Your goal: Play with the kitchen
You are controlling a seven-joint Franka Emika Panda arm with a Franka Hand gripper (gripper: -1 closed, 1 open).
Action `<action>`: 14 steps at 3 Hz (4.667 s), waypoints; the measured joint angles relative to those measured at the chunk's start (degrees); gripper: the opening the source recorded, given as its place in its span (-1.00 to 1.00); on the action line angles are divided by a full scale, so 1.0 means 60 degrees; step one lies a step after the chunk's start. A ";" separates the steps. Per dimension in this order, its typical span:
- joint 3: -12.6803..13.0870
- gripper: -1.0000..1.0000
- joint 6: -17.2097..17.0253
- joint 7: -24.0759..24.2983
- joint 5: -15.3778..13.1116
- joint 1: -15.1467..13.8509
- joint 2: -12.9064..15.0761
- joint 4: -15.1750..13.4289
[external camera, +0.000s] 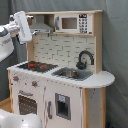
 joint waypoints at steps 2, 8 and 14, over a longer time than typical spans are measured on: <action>0.0419 1.00 0.0168 -0.0246 -0.0169 0.1125 -0.1071 -0.1101; 0.2285 1.00 0.3078 -0.2645 -0.0173 0.2766 -0.2155 -0.2417; 0.3139 1.00 0.5380 -0.0984 -0.0174 0.4862 -0.2340 -0.5534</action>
